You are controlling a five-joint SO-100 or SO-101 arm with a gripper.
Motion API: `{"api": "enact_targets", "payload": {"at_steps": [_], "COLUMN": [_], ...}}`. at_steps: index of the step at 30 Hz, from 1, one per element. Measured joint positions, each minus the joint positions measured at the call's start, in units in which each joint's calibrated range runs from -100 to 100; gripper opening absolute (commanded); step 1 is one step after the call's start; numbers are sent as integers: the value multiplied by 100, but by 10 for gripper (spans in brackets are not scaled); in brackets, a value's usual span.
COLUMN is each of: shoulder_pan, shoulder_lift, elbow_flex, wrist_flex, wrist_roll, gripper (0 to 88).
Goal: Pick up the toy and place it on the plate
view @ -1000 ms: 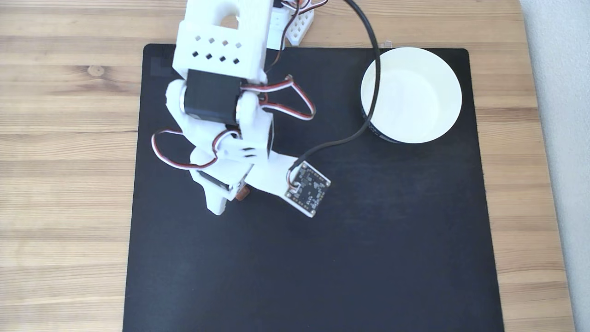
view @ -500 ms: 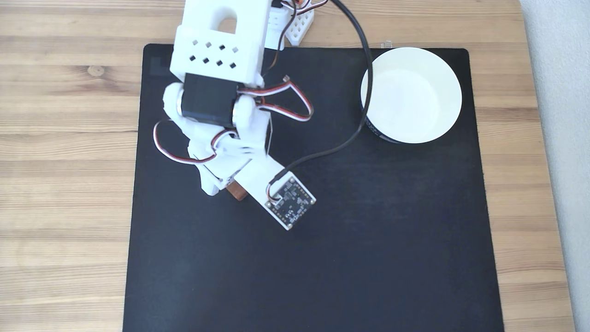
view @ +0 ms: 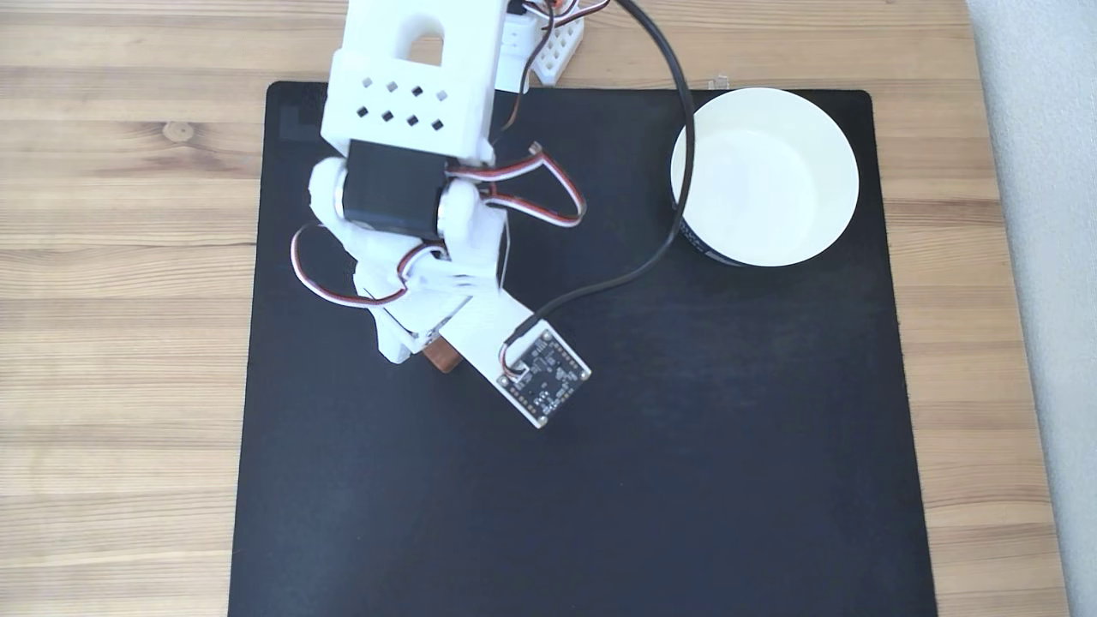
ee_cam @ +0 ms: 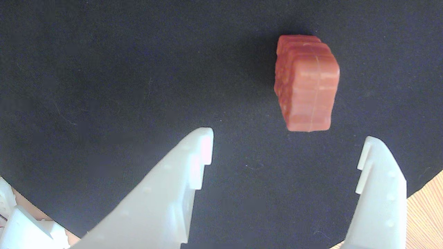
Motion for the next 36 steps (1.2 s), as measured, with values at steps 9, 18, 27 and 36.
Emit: {"api": "enact_targets", "payload": {"at_steps": [9, 18, 27, 36], "shoulder_pan": [0, 0, 8, 50], "shoulder_lift": [0, 633, 1041, 1524], "elbow_flex": [0, -161, -302, -359], "wrist_flex": [0, -279, -473, -743], "wrist_roll": [0, 0, 0, -10], "gripper": [293, 293, 293, 293]}}
